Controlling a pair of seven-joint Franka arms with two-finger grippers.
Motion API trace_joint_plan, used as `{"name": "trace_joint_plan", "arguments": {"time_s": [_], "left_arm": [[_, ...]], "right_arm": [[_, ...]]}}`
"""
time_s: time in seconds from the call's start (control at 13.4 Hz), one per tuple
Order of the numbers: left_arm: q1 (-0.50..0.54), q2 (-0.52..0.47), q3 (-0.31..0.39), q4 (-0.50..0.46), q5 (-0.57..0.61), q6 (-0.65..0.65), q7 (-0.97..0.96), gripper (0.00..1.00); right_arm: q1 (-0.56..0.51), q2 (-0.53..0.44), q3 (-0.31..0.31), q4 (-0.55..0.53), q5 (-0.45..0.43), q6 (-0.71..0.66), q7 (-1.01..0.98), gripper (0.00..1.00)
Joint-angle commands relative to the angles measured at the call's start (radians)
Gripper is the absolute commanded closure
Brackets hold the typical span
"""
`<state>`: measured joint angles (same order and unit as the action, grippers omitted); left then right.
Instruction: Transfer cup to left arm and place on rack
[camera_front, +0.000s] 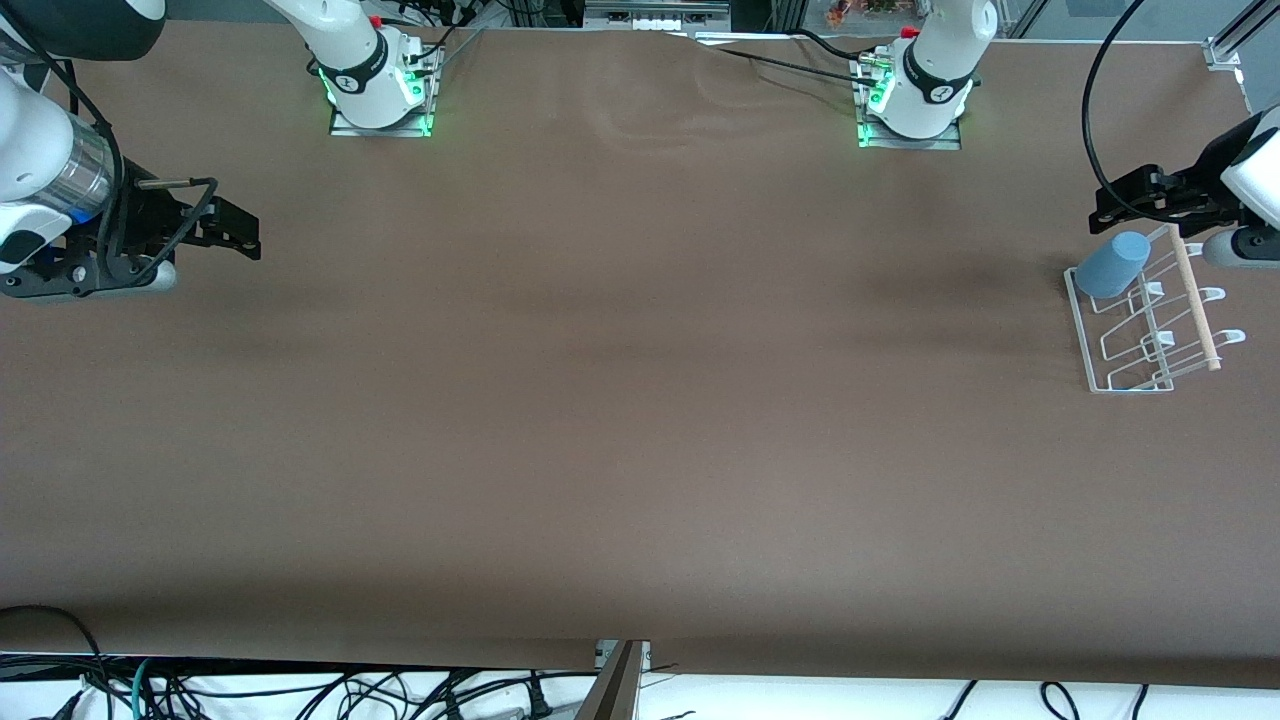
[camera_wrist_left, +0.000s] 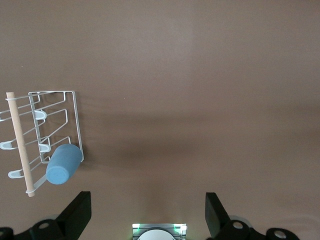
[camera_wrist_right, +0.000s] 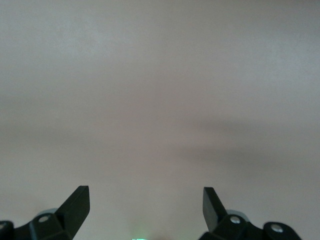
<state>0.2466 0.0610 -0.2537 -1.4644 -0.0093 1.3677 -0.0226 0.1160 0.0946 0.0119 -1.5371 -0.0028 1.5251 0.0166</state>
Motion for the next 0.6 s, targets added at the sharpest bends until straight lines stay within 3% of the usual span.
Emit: {"name": "trace_joint_plan", "arguments": {"time_s": [0.0,0.07,0.22,0.52], "left_arm": [[-0.027,0.028,0.001,0.053,-0.015,-0.033,-0.027,0.0],[-0.091,0.022,0.028,0.052,-0.008,-0.045,-0.033,0.0],[-0.263,0.02,0.207,0.049,-0.009,-0.058,-0.025,0.0],[-0.253,-0.004,0.235,0.012,-0.018,-0.059,-0.019,0.0]], "right_arm": [[-0.012,-0.001,0.003,0.006,0.018,0.003,-0.024,0.0],[-0.012,-0.001,0.003,0.006,0.018,0.003,-0.024,0.0],[-0.012,-0.001,0.003,0.006,0.018,0.003,-0.024,0.0],[-0.012,-0.001,0.003,0.006,0.018,0.004,-0.024,0.0]]}}
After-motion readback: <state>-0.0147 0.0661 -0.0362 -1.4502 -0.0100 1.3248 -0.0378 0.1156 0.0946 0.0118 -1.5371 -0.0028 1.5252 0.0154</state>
